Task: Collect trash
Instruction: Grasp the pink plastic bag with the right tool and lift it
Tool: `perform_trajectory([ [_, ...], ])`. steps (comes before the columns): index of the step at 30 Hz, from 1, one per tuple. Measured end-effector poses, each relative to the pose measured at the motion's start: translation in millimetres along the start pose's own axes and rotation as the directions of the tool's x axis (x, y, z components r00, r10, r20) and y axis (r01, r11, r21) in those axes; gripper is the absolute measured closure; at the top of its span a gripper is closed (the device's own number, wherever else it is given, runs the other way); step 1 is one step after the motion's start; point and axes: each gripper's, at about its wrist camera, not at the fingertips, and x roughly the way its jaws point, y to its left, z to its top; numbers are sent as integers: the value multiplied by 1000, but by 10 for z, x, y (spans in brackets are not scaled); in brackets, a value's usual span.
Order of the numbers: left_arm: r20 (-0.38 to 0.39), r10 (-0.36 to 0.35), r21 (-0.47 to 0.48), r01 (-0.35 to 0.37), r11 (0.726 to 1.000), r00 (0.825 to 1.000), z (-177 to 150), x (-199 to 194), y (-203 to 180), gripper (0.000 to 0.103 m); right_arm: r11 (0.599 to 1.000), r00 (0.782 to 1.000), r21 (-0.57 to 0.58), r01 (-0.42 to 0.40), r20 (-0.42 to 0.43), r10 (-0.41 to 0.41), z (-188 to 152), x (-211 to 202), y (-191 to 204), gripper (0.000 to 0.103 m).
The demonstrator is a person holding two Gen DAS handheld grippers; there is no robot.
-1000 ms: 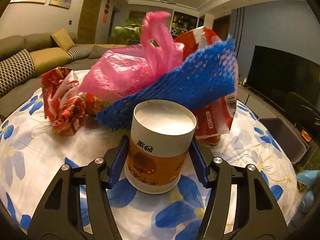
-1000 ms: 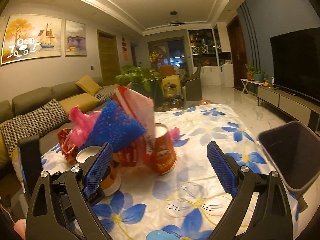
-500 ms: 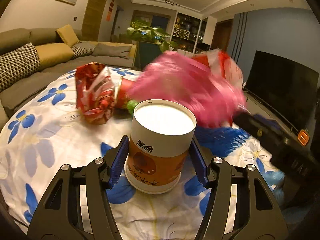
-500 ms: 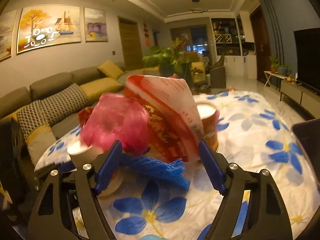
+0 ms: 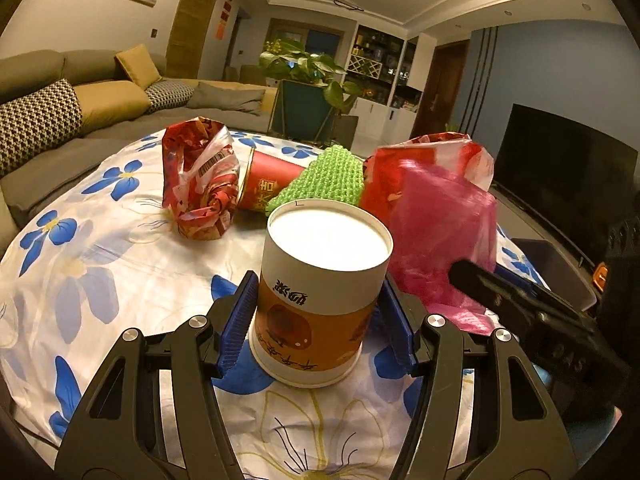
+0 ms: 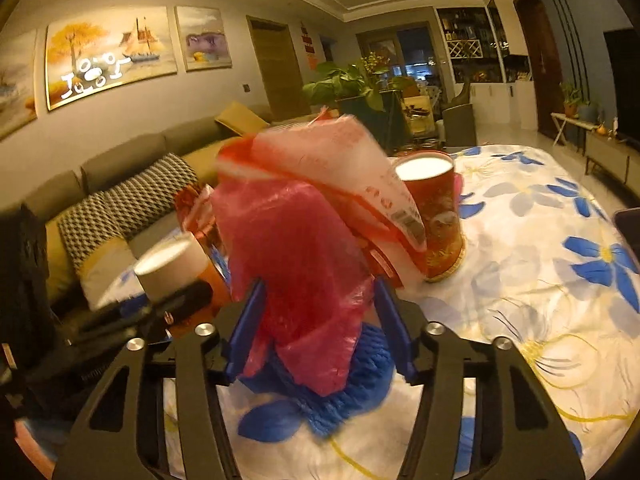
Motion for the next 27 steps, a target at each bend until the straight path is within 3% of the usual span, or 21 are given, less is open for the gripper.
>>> perform_trajectory([
  [4,8,1,4,-1,1000,1000,1,-37,6,44,1000,999,-11,-26,-19,26,-19,35,66,88],
  [14,52,5,3,-5,1000,999,40,-278,-16,44,998,996,-57,-25,84,30,47,-528,140,93],
  [27,115,-14,28,10,1000,993,146,-568,-225,44,999,967,-23,-43,250,47,314,-1222,-18,93],
])
